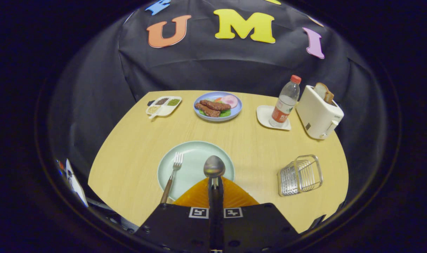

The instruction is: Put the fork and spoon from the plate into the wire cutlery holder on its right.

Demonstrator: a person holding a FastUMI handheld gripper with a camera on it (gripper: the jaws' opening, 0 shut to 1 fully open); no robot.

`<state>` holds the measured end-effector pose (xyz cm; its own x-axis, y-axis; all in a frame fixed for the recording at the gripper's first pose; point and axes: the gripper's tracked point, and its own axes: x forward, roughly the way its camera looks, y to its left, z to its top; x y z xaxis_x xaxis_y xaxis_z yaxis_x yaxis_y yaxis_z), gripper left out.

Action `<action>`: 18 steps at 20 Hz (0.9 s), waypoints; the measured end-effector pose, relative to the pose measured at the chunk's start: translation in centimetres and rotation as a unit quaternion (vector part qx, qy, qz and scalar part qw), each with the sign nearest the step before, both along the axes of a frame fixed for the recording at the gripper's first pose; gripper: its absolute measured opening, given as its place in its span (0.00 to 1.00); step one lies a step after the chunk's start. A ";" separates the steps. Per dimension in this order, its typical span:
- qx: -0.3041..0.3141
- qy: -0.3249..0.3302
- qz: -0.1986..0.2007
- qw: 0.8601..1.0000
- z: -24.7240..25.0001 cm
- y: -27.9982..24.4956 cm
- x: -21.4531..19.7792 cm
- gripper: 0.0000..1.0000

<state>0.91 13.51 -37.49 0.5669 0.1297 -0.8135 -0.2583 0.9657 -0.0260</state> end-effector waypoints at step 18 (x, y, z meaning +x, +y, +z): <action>-0.029 0.034 -0.084 0.995 2.2 -20.2 1.2 0.01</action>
